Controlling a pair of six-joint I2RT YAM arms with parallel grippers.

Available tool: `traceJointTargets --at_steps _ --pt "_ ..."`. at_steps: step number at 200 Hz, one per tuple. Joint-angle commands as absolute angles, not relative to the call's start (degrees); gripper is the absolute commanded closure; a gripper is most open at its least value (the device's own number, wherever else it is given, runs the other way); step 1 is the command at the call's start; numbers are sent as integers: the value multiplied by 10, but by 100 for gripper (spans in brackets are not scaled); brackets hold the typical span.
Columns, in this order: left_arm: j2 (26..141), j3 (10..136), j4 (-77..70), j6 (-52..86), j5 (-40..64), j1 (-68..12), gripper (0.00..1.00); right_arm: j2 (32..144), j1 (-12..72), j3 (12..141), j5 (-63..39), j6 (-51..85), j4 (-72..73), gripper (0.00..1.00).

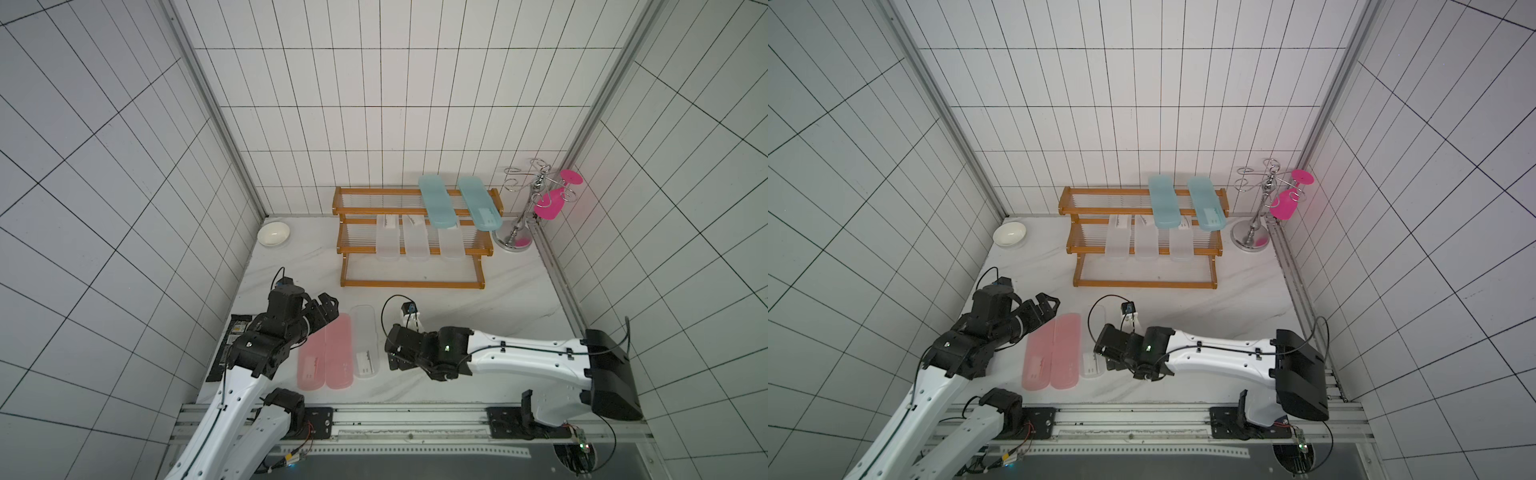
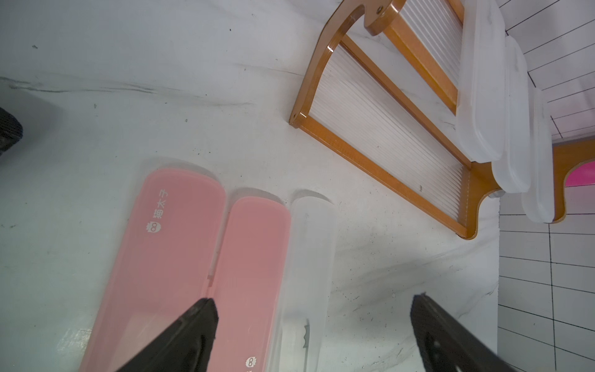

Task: Place the pencil cases on the shelf according to color
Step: Pick up the pencil case from the center of the board.

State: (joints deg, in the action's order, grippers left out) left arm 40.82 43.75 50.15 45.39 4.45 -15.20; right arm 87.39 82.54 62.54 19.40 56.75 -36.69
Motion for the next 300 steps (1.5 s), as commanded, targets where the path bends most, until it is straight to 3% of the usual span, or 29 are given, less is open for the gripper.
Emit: traceJointTargets --at_steps 1,58,207,244,300 --pt "402 420 487 496 33 -150 2 908 851 628 218 607 -337 5" --pt "391 409 496 514 -7 -150 2 1011 833 690 138 546 -245 3" --pt "416 426 488 490 6 -153 2 1145 793 785 101 535 -288 5" --pt "424 430 492 483 11 -165 2 1106 764 712 103 566 -279 5" --pt "450 454 496 506 -76 -254 2 981 735 585 123 525 -256 5"
